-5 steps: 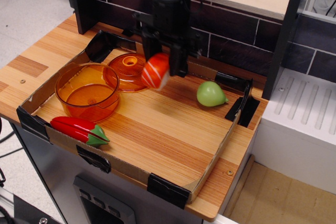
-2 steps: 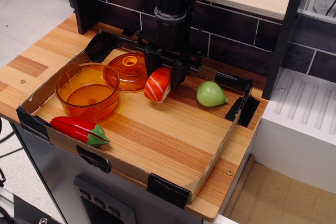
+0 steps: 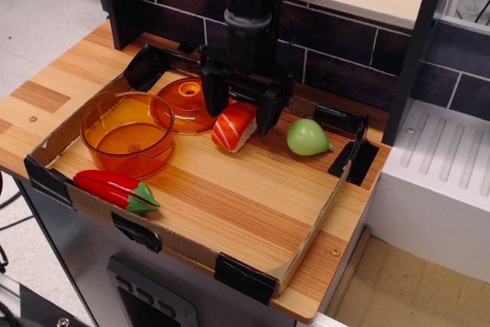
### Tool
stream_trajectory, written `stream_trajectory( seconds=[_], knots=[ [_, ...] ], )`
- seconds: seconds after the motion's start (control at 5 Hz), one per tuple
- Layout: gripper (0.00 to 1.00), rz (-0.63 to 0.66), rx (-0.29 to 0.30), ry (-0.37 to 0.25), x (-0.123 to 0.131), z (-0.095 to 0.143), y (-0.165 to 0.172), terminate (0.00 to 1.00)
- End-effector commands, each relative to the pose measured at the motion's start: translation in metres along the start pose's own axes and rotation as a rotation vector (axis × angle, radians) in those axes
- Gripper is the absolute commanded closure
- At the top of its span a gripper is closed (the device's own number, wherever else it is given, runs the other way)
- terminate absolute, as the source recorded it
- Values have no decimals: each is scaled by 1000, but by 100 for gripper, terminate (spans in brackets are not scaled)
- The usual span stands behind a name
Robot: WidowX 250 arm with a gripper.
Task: Take sushi out of pot
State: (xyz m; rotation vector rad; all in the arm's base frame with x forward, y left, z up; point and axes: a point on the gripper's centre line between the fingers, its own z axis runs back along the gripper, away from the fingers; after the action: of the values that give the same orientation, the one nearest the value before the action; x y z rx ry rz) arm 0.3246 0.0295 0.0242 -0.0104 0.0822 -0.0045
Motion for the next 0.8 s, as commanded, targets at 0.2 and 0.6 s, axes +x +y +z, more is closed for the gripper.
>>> stream_trajectory(
  seconds=[0.2, 0.6],
  knots=[
    [0, 44, -95, -127, -2, 99, 19, 0],
    [0, -121, -104, -120, -15, 123, 13, 0]
  ],
)
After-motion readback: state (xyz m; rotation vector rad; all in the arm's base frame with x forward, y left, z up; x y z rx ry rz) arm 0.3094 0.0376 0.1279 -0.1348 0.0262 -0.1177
